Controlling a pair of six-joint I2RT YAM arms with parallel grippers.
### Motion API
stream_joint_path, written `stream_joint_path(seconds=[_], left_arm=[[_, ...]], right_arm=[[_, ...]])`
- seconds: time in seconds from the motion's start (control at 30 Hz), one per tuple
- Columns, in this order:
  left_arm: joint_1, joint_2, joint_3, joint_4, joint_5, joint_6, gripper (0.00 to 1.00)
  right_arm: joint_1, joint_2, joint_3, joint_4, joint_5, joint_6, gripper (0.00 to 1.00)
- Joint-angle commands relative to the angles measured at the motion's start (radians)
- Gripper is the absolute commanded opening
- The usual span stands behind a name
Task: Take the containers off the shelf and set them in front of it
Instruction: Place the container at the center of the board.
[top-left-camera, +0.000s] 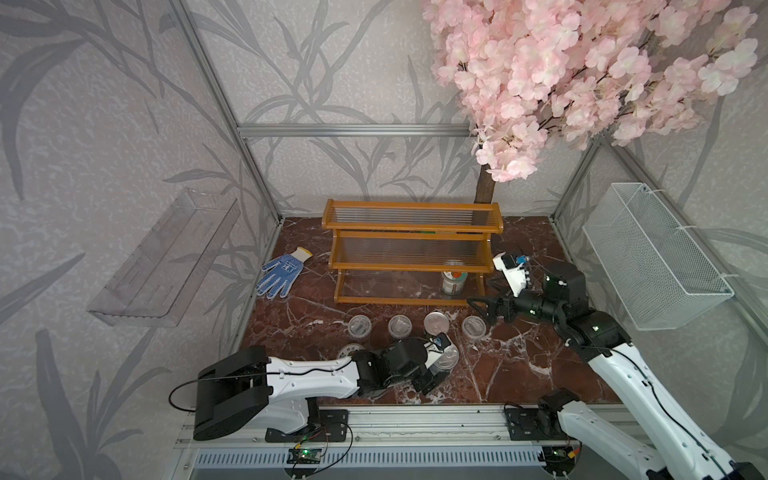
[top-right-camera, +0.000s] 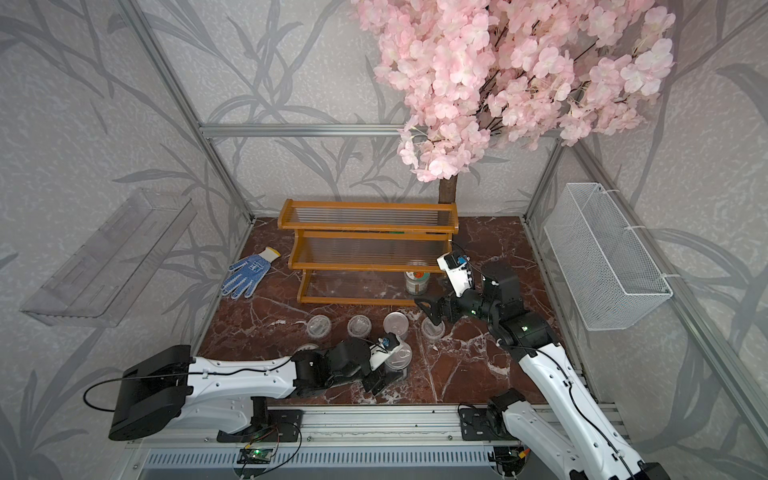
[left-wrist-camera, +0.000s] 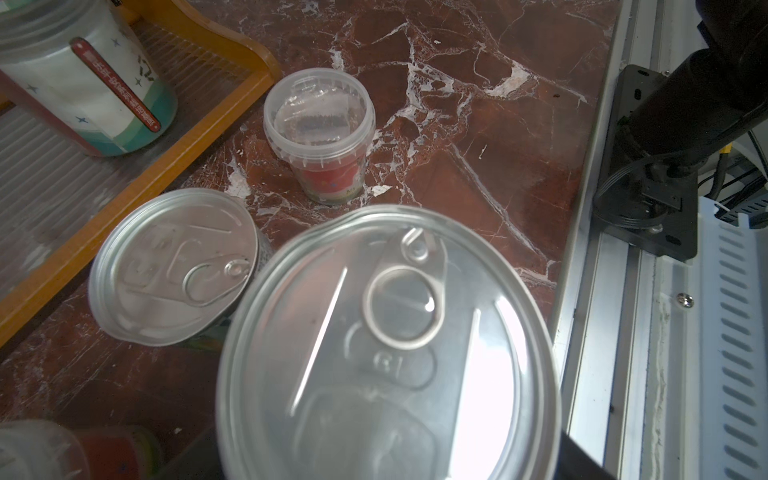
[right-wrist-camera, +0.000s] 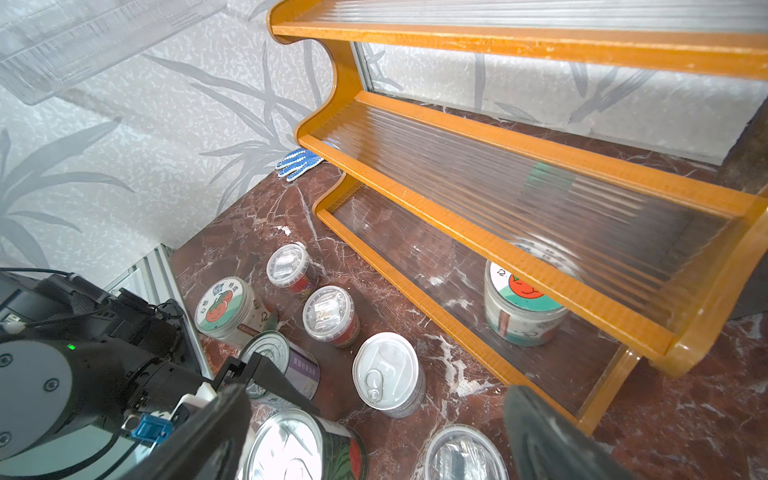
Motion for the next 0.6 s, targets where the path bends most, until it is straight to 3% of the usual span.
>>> stream_joint_path(seconds=[0.0, 0.2, 0.57], left_arm=[[0.001, -0.020, -0.017, -0.022, -0.025, -0.019, 0.84], [0.002, -0.065, -0.021, -0.072, -0.067, -0.027, 0.83], [0.001, -0.093, 0.011, -0.124, -0.039, -0.017, 0.83]], right_arm=[[-0.005, 0.001, -0.004, 0.027, -0.015, -0.003, 0.99], [-0.005, 0.002, -0.022, 0.038, -0.022, 0.011, 0.99], [-0.004, 0.014, -0.079, 0.005, -0.028, 0.000, 0.99]])
